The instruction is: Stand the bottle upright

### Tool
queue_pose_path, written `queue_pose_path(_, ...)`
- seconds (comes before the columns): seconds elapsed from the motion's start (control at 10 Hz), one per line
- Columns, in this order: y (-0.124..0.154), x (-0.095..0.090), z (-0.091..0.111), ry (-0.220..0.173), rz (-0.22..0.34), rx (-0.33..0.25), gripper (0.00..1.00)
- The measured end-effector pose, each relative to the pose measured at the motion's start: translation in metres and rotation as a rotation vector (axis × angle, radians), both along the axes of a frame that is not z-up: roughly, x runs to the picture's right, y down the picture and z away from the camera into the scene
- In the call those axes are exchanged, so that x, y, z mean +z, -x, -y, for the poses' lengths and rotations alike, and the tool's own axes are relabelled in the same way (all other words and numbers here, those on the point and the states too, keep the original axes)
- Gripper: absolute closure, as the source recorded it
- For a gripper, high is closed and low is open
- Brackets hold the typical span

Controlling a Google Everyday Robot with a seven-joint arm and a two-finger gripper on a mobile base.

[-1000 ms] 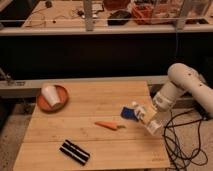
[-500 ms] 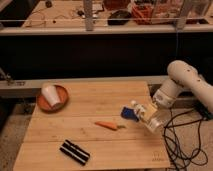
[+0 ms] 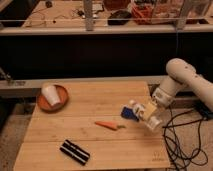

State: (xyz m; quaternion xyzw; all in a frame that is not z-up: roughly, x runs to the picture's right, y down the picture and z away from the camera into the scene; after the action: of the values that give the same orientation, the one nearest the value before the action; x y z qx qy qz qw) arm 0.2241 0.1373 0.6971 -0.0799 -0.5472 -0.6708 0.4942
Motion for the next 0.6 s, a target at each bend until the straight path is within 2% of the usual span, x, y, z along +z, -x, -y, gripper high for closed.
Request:
queue_pose_path(0.2, 0.008, 0.005, 0.000, -0.112, -0.050, -0.070, 1.00)
queue_pose_path(0.3, 0.009, 0.008, -0.003, -0.193, -0.082, -0.115, 1.00)
queue_pose_path(0.4, 0.009, 0.009, -0.005, -0.230, -0.074, -0.126, 1.00)
queue_pose_path(0.6, 0.009, 0.013, -0.011, -0.279, -0.003, -0.126, 1.00)
